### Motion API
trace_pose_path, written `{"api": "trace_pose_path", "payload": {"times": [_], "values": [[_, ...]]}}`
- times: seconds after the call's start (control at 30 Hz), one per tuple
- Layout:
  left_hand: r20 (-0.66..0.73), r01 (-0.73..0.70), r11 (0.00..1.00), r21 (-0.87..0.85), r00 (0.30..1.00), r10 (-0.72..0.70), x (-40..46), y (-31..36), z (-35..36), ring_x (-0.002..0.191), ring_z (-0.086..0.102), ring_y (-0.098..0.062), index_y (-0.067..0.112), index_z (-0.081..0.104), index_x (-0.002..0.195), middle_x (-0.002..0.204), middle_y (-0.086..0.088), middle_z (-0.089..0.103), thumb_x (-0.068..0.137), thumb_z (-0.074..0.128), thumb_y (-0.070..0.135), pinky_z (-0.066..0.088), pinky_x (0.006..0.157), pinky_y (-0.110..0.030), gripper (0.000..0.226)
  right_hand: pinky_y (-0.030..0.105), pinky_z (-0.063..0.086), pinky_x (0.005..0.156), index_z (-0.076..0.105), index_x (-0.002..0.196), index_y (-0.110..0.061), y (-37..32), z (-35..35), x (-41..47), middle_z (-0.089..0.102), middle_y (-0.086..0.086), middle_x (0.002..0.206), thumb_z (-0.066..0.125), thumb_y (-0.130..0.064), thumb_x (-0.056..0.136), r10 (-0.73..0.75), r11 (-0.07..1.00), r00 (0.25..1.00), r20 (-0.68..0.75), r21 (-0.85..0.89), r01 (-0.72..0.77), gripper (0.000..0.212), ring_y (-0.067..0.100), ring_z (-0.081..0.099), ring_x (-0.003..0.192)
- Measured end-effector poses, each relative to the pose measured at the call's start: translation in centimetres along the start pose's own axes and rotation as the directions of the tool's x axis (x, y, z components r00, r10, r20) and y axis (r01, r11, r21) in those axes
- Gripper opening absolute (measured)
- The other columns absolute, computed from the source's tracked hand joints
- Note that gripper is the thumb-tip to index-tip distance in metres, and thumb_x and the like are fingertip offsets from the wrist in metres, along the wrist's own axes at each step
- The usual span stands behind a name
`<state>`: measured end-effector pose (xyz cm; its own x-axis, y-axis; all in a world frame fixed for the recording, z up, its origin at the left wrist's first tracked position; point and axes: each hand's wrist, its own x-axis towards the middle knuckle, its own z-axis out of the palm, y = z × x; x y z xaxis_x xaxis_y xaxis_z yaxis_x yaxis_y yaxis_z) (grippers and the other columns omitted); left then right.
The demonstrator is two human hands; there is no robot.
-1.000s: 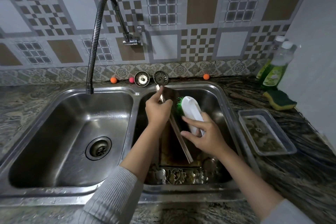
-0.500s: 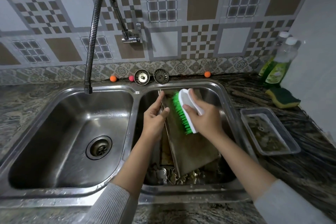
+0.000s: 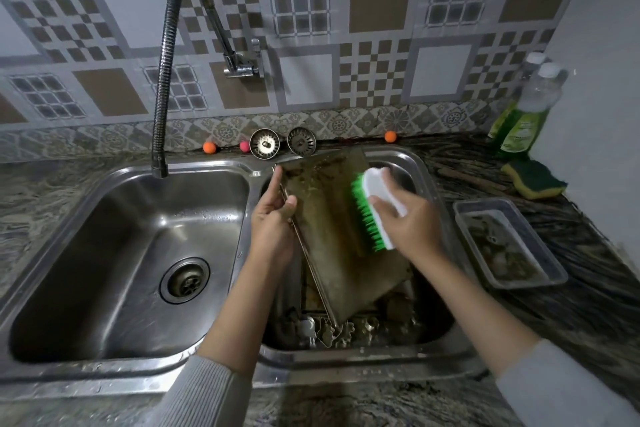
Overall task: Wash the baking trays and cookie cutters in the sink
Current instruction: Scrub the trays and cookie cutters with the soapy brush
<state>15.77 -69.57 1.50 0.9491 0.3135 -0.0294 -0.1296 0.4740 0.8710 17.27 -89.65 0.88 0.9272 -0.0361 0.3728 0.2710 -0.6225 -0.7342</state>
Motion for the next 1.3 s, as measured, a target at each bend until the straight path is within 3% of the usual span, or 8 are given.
{"api": "trace_pose_path", "payload": {"times": [0.23,0.33,0.47,0.63,0.73,0.97,1.13,1.3], "values": [[-0.056,-0.014,0.999,0.041,0.998,0.016,1.0,-0.5,0.6,0.127,0.048,-0.018,0.016,0.048,0.138,0.143,-0.007,0.049,0.09,0.041,-0.017,0.035,0.109,-0.036,0.058,0.032,0.052,0.051,0.044,0.135,-0.041,-2.0,3.2,-6.7,0.073,0.0,0.08,0.061,-0.048,0.085,-0.229,0.959,0.973,0.039,0.18,0.219,0.053,0.013,0.065,0.059],[-0.097,-0.032,0.999,-0.015,0.995,0.031,2.3,0.8,-1.6,0.136,0.041,-0.021,0.021,0.056,0.129,0.145,-0.006,0.047,0.089,0.041,-0.017,0.027,0.116,-0.047,0.057,0.027,0.056,0.053,0.04,0.134,-0.043,1.7,1.7,-6.3,0.074,0.004,0.085,0.059,-0.055,0.084,-0.071,0.987,0.997,0.033,0.149,0.065,0.054,0.009,0.066,0.061],[-0.06,0.006,1.0,0.012,0.998,-0.005,1.5,0.8,-0.1,0.132,0.046,-0.019,0.017,0.05,0.136,0.144,-0.006,0.048,0.091,0.039,-0.016,0.032,0.113,-0.042,0.056,0.023,0.054,0.063,0.042,0.136,-0.031,2.7,0.7,-3.2,0.072,0.002,0.101,0.064,-0.037,0.087,0.092,0.991,0.99,-0.11,0.105,-0.08,0.054,0.013,0.067,0.078],[-0.068,0.007,0.99,0.142,0.998,0.003,0.1,-0.9,1.7,0.117,0.057,-0.007,0.012,0.047,0.138,0.138,0.002,0.053,0.091,0.043,-0.015,0.042,0.103,-0.026,0.055,0.019,0.052,0.06,0.053,0.131,-0.032,-2.6,3.7,-6.2,0.072,-0.008,0.096,0.065,-0.044,0.083,-0.174,0.968,0.984,-0.048,0.178,0.18,0.051,0.005,0.067,0.072],[-0.083,0.025,0.994,0.104,0.996,-0.017,0.3,-0.2,0.7,0.111,0.06,-0.004,0.013,0.046,0.139,0.134,0.003,0.054,0.092,0.04,-0.015,0.048,0.094,-0.019,0.055,0.035,0.058,0.063,0.041,0.133,-0.046,0.2,1.7,-4.5,0.072,-0.002,0.095,0.064,-0.049,0.083,-0.039,0.989,0.999,0.018,0.146,0.036,0.055,0.013,0.069,0.075],[-0.124,0.05,0.979,0.2,0.992,-0.026,0.3,0.6,0.8,0.097,0.061,0.004,0.014,0.049,0.137,0.126,0.01,0.054,0.092,0.046,-0.013,0.051,0.078,-0.011,0.053,0.02,0.042,0.071,0.053,0.131,-0.032,3.0,-6.7,1.7,0.066,0.001,0.116,0.069,-0.041,0.083,0.2,0.98,0.978,-0.051,0.031,-0.199,0.052,0.012,0.06,0.091],[-0.048,0.0,0.889,0.458,0.999,0.024,0.2,-0.5,2.4,0.118,0.057,-0.019,0.02,0.051,0.136,0.128,-0.01,0.06,0.091,0.055,-0.004,0.046,0.103,-0.033,0.051,0.03,0.045,0.08,0.056,0.13,-0.035,5.4,-11.5,3.1,0.059,0.002,0.131,0.067,-0.046,0.081,0.3,0.924,0.954,0.005,-0.251,-0.289,0.051,0.026,0.057,0.113],[0.001,-0.038,0.832,0.554,0.999,0.046,-0.9,-1.5,4.7,0.046,0.052,0.003,0.022,0.051,0.137,0.1,-0.008,0.069,0.091,0.055,-0.003,0.04,0.048,-0.008,0.053,0.035,0.046,0.082,0.055,0.131,-0.036,7.7,-12.9,1.5,0.058,0.003,0.133,0.066,-0.047,0.082,0.351,0.859,0.936,0.034,-0.41,-0.308,0.051,0.029,0.056,0.115]]}}
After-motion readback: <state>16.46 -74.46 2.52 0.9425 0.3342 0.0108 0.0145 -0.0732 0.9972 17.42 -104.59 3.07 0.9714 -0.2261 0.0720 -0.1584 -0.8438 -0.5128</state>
